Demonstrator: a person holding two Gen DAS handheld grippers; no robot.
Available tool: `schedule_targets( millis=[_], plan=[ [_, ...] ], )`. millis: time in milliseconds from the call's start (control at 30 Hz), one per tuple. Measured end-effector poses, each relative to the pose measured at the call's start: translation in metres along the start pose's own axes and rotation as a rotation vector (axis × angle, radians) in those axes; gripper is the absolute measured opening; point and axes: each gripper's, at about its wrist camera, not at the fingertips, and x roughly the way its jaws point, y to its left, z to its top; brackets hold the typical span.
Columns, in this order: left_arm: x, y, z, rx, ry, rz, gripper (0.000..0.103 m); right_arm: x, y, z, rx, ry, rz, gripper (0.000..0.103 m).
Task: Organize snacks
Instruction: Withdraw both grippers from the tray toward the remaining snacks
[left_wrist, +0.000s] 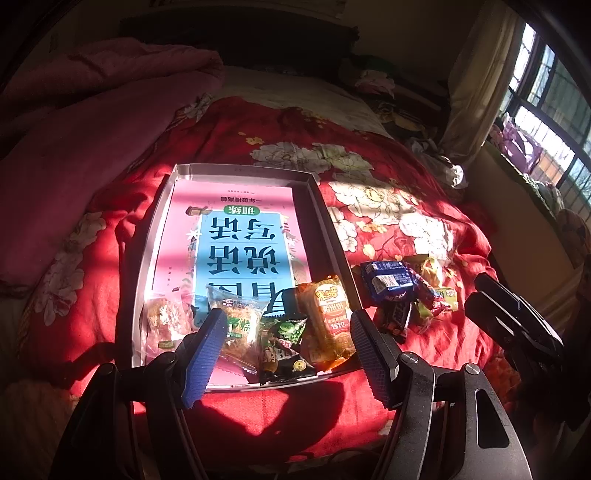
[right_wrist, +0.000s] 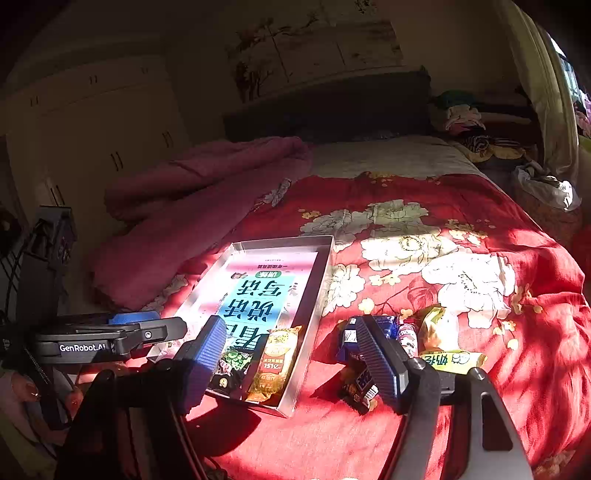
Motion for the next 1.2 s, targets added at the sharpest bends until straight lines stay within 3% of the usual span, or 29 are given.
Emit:
schedule_targets(
  millis=[1200],
  plan=[
    [0.005,-0.06,0.001,0.099,0.039,-0.063,0.071,-0.041,-0.068,0.003,0.096,-0.103,-0.155,0.073]
  ],
)
